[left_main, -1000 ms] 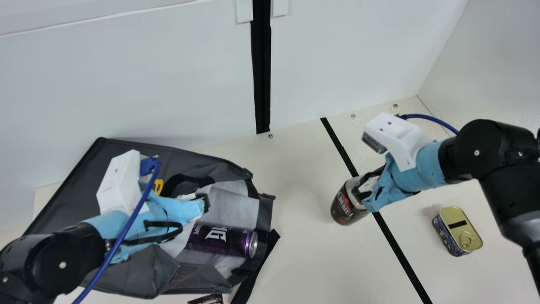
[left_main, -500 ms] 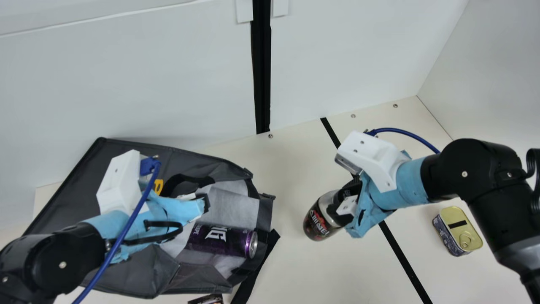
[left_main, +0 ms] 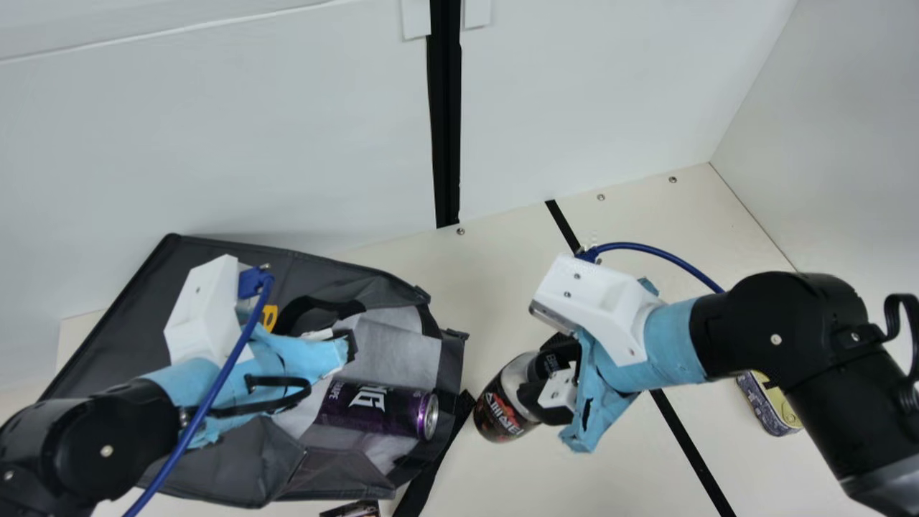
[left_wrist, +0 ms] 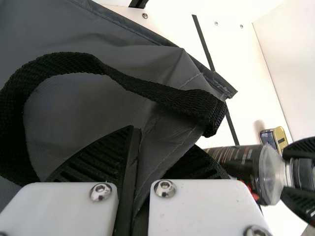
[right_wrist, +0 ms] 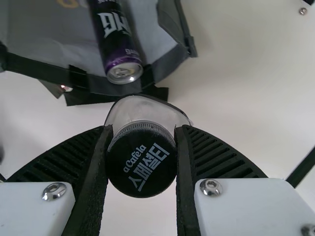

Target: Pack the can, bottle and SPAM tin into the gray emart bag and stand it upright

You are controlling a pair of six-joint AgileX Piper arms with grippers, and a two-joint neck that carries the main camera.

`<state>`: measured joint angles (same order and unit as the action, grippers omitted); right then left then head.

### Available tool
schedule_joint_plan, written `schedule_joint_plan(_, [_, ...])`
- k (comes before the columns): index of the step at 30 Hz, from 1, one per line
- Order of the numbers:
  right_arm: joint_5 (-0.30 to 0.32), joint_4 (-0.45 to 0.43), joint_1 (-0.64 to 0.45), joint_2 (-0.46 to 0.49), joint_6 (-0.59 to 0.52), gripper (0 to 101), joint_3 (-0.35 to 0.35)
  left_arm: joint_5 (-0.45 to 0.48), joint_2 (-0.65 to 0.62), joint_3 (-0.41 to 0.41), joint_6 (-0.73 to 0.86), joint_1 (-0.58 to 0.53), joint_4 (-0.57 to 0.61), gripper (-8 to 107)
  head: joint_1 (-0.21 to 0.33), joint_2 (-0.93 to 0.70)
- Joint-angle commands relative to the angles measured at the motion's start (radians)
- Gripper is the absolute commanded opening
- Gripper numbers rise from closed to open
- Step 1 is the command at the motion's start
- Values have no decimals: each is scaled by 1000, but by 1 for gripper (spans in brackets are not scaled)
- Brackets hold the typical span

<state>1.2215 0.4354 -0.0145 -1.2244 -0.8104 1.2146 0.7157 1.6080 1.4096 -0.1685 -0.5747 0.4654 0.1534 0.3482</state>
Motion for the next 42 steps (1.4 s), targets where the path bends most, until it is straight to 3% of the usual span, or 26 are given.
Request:
schedule_joint_plan(1, [-2,10,13,5,2,0,-3,0,0,0,0,0,0,-8,21,1])
schedule_joint_plan(9, [-2,84,41,41,-30,0,1,0,0,0,0,0,0,-8,21,1])
schedule_joint_plan(23, [-2,306,-11,74,-141,0,-13,0,0,0,0,0,0,-8,21,1])
schedule_joint_plan(33, [-2,439,-96,44,-236,0,-37,0,0,0,0,0,0,-8,21,1])
schedule_joint_plan(42, [-2,506,-129,3,-288,0,-60,0,0,0,0,0,0,-8,21,1])
